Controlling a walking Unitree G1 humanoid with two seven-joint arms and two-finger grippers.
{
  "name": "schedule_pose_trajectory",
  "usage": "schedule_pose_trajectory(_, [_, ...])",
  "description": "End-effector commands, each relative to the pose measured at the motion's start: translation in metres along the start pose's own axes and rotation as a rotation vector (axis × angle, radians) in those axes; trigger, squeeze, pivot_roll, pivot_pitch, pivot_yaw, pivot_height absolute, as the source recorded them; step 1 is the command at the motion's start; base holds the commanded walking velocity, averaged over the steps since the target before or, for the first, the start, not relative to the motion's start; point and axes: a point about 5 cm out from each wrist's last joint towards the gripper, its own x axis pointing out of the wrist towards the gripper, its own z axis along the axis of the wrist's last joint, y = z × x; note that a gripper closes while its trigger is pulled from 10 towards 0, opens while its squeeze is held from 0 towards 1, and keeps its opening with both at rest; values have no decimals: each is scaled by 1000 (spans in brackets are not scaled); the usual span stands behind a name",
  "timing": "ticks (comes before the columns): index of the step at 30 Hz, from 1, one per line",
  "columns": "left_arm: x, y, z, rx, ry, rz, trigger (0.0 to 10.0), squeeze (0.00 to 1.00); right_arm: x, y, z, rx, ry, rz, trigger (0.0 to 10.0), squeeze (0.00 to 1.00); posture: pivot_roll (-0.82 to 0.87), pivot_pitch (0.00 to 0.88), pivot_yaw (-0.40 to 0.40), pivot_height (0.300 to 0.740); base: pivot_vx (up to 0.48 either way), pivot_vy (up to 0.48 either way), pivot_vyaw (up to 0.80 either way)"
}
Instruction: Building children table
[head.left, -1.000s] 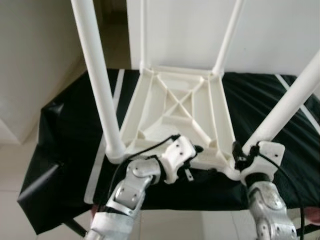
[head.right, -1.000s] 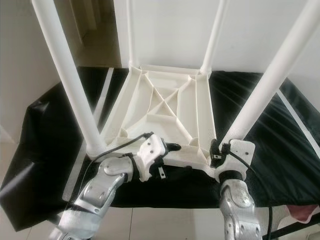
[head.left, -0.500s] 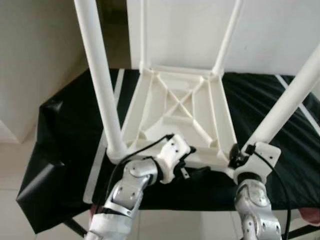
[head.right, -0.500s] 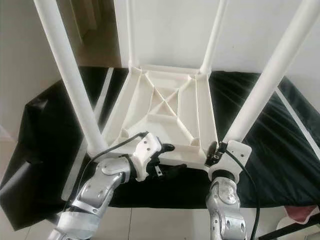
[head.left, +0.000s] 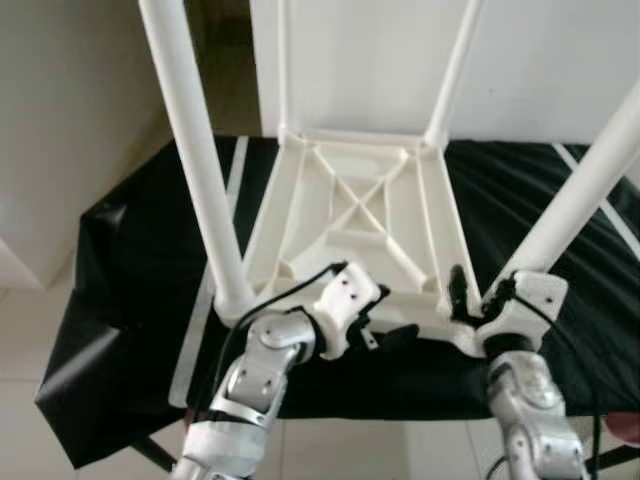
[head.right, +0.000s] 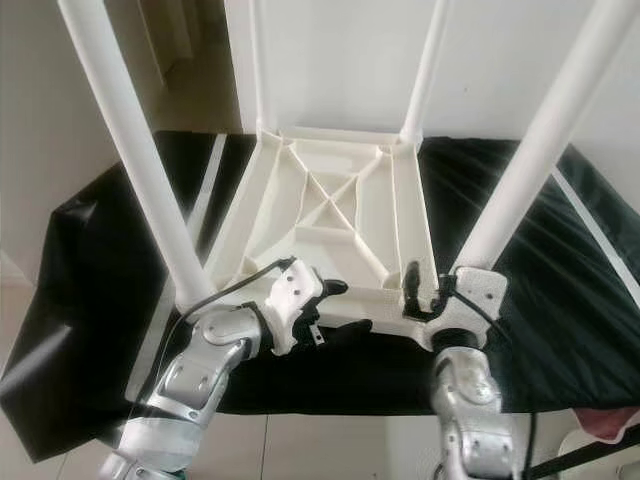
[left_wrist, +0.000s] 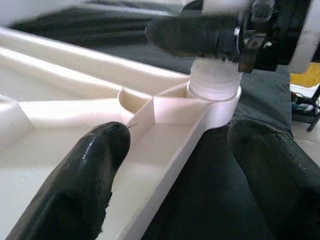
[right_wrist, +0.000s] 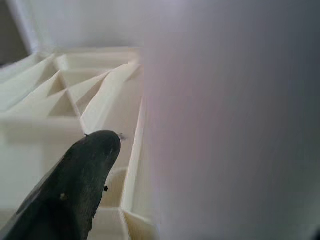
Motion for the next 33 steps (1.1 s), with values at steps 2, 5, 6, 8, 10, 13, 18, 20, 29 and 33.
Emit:
schedule_pose_trajectory(2, [0, 9, 0, 33, -6, 199, 10000, 0, 3, -10, -5, -20, 12, 78, 10000, 0, 0, 0, -10, 740, 0, 0, 0])
schedule_pose_trajectory(5, [0, 14, -1, 34, -5, 208, 10000, 0, 7, -9, -5, -44, 12, 175, 10000, 0, -6, 0, 3, 740, 0, 0, 0])
schedule_pose_trajectory(6, [0, 14, -1, 36, -5, 206, 10000, 0, 8, -8, -5, -56, 15, 204, 10000, 0, -7, 0, 3, 740, 0, 0, 0])
schedule_pose_trajectory(8, [0, 15, -1, 40, -6, 200, 10000, 0, 11, -8, -6, -61, 24, 270, 10000, 0, -8, 0, 4, 740, 0, 0, 0])
schedule_pose_trajectory(10, [0, 16, 1, 41, -8, 192, 10000, 0, 13, -6, -8, -62, 44, 330, 10000, 0, -12, 0, 6, 740, 0, 0, 0])
schedule_pose_trajectory(13, [-1, 16, 0, 34, 1, 186, 10000, 0, 13, -4, -9, -64, 60, 418, 10000, 0, -15, 0, 9, 740, 0, 0, 0])
schedule_pose_trajectory(18, [2, 11, -3, -11, 17, 132, 10000, 0, 16, -11, -14, -139, 96, 577, 8118, 0, -16, 0, 20, 740, 0, 0, 0])
schedule_pose_trajectory(20, [3, 8, 0, 1, -3, 109, 10000, 0, 19, -17, -16, -185, 120, 620, 3882, 0, -15, 0, 23, 740, 0, 0, 0])
schedule_pose_trajectory(29, [1, 11, 0, 15, 4, 123, 10000, 0, 17, -20, -17, -210, 116, 629, 0, 0, -5, 0, 15, 740, 0, 0, 0])
schedule_pose_trajectory(33, [2, 10, -1, 23, 7, 125, 10000, 0, 14, -19, -18, -188, 118, 627, 0, 0, -4, 0, 11, 740, 0, 0, 0])
